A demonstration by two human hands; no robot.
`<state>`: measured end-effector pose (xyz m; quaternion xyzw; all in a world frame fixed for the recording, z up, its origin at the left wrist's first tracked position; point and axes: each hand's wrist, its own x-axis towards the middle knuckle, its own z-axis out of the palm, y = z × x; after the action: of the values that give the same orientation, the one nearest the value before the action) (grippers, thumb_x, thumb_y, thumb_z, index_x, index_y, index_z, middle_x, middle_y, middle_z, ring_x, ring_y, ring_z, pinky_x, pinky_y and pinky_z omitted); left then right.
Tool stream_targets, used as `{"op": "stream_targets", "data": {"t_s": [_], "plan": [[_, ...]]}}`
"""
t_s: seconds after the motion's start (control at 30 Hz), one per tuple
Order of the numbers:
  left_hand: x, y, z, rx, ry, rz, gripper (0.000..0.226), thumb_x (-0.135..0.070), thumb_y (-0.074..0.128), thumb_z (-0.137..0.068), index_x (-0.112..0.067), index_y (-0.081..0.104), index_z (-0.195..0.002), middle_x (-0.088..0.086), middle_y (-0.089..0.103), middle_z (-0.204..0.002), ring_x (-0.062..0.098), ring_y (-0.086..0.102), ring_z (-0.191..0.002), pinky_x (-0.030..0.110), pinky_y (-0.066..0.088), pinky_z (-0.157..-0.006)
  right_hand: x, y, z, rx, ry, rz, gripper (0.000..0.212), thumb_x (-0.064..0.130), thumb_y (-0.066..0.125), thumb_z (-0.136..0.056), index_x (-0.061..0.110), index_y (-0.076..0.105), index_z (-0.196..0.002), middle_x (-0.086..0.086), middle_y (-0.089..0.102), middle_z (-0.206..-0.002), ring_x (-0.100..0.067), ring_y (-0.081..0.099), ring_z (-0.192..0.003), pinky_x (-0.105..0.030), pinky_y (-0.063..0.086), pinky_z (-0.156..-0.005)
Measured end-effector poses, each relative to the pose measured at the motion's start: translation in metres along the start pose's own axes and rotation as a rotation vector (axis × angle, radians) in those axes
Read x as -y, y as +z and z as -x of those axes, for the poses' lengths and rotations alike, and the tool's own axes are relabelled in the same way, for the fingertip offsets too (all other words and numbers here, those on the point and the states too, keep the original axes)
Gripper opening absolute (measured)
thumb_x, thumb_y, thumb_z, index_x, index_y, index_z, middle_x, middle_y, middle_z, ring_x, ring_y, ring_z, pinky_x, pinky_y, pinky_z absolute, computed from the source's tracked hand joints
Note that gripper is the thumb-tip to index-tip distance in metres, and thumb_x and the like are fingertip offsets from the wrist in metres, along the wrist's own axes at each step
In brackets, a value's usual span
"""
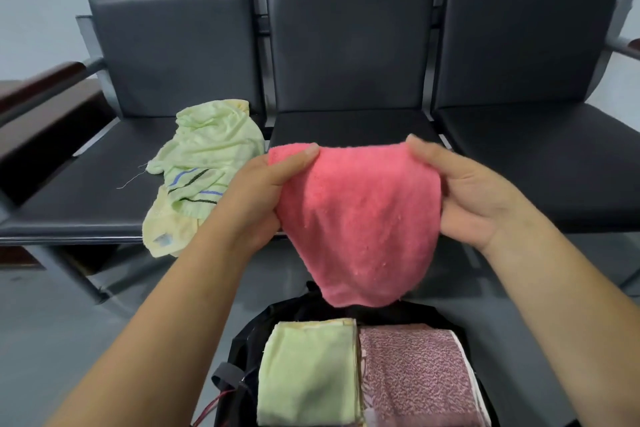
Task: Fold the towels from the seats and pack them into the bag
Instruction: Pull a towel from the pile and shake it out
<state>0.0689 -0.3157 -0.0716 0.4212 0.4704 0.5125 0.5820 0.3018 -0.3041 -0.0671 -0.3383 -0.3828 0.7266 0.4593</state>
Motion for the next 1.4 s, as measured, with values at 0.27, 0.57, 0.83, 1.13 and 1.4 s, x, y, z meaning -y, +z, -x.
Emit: {"op": "stream_targets", "data": {"t_s": [0.27, 0.57, 0.83, 1.13, 1.4], "plan": [[-0.015, -0.012, 0.0, 0.131, 0.167, -0.068, 0.019, -0.012, 0.065, -0.082, -0.004, 0.073, -0.097, 0.007, 0.076, -0.087, 0.016, 0.073, -0.08, 0.026, 0.058, -0.069, 0.009, -0.012, -0.007, -0.113, -0.302, 0.137, 0.014, 0.005, 0.063, -0.093, 0.004, 0.074, -0.101, -0.013, 0.073, -0.1, -0.021, 0.069, -0.092, -0.036, 0.055, -0.088], [-0.019, -0.018, -0.006, 0.066, 0.248, -0.165, 0.025, -0.023, 0.072, -0.086, -0.009, 0.076, -0.106, 0.005, 0.074, -0.094, 0.016, 0.067, -0.082, 0.028, 0.055, -0.075, 0.01, -0.002, -0.01, -0.219, -0.371, 0.163, 0.011, 0.01, 0.064, -0.096, 0.007, 0.074, -0.102, -0.007, 0.077, -0.096, -0.014, 0.073, -0.087, -0.026, 0.057, -0.076], [-0.014, -0.021, -0.001, -0.012, 0.354, -0.259, 0.016, -0.007, 0.064, -0.095, -0.012, 0.074, -0.106, 0.01, 0.077, -0.102, 0.021, 0.072, -0.099, 0.035, 0.059, -0.091, 0.012, -0.01, -0.006, -0.208, -0.402, 0.159, 0.009, 0.005, 0.067, -0.093, 0.004, 0.075, -0.097, -0.01, 0.077, -0.097, -0.017, 0.073, -0.093, -0.025, 0.057, -0.082], [-0.019, -0.014, 0.01, -0.133, 0.499, -0.266, 0.017, -0.014, 0.07, -0.092, -0.006, 0.076, -0.105, 0.019, 0.073, -0.102, 0.014, 0.066, -0.097, 0.028, 0.054, -0.093, 0.009, -0.003, 0.004, -0.275, -0.507, 0.285, 0.014, 0.017, 0.068, -0.096, 0.024, 0.077, -0.089, 0.001, 0.074, -0.093, -0.016, 0.069, -0.089, -0.039, 0.055, -0.088], [-0.02, -0.015, 0.012, 0.173, 0.444, -0.443, 0.05, -0.016, 0.054, -0.103, -0.038, 0.043, -0.148, 0.001, 0.07, -0.104, 0.018, 0.068, -0.091, 0.041, 0.061, -0.082, 0.006, 0.001, 0.005, 0.081, -0.349, 0.566, 0.09, 0.003, 0.073, -0.087, 0.04, 0.027, -0.154, -0.004, 0.066, -0.128, -0.023, 0.068, -0.116, -0.041, 0.059, -0.09]]}}
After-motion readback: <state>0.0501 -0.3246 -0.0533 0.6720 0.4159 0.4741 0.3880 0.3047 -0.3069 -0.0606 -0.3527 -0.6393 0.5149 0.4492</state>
